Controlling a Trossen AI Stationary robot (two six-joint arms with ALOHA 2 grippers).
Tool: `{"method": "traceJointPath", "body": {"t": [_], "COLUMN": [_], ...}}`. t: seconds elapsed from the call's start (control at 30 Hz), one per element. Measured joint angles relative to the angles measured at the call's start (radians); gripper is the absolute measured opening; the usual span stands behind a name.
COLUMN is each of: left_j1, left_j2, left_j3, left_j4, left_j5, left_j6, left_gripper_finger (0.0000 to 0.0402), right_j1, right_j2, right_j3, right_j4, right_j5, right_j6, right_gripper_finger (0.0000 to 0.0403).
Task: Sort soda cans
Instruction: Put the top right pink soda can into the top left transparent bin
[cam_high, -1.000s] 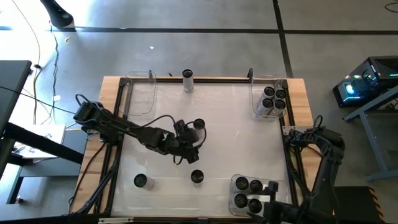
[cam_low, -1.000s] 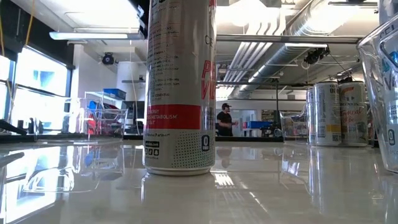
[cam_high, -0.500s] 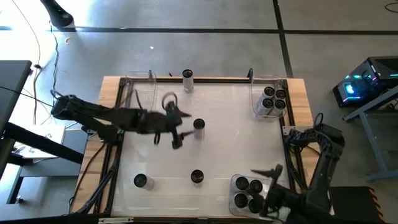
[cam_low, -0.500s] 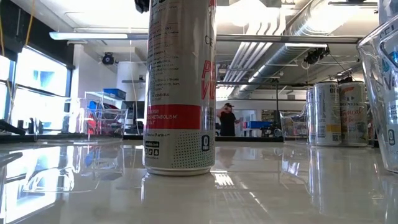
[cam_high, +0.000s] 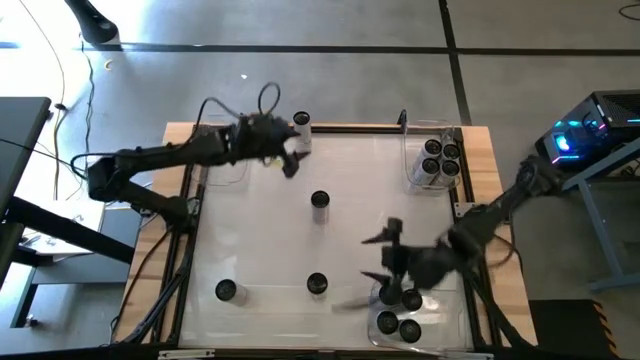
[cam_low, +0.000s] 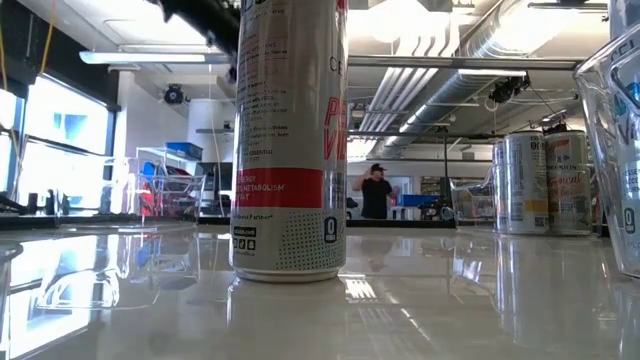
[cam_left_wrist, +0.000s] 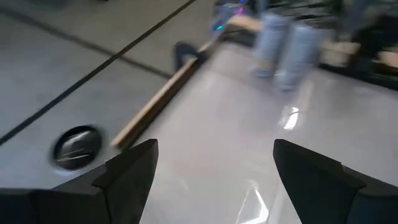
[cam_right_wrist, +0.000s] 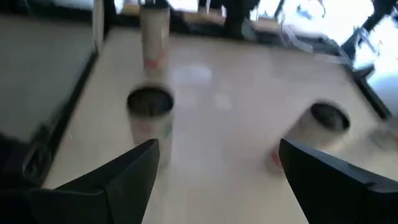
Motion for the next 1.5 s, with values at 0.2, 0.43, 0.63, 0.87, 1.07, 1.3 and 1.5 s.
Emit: {"method": "traceJointPath", "body": {"t": [0.2, 0.43, 0.63, 0.87, 1.07, 1.3, 1.5], "left_j1": [0.198, 0.299, 0.304, 0.304, 0.302, 0.29, 0.289], "left_j2": [0.158, 0.354, 0.441, 0.474, 0.436, 0.354, 0.366], "left_j3": [0.125, 0.251, 0.294, 0.297, 0.29, 0.291, 0.267], "left_j4": [-0.073, -0.094, -0.081, -0.055, -0.068, -0.115, -0.118], "left_j5": [0.049, 0.043, 0.063, 0.079, 0.068, 0.069, 0.099], "left_j6": [0.021, 0.103, 0.068, 0.015, 0.003, 0.109, 0.125], "left_gripper_finger": [0.0314, 0.0314, 0.0314, 0.0314, 0.0314, 0.0314, 0.0314], "right_j1": [-0.123, -0.117, -0.103, -0.096, -0.09, -0.08, -0.08], "right_j2": [-0.113, -0.109, -0.102, -0.102, -0.1, -0.1, -0.1], "right_j3": [-0.143, -0.24, -0.276, -0.276, -0.276, -0.276, -0.276], "right_j4": [0.174, 0.343, 0.366, 0.368, 0.368, 0.366, 0.366], "right_j5": [-0.014, -0.017, -0.018, -0.017, -0.016, -0.013, -0.013], "right_j6": [-0.008, 0.018, 0.06, 0.072, 0.082, 0.099, 0.1], "right_gripper_finger": [0.0327, 0.0327, 0.0327, 0.0327, 0.0327, 0.0327, 0.0327]}}
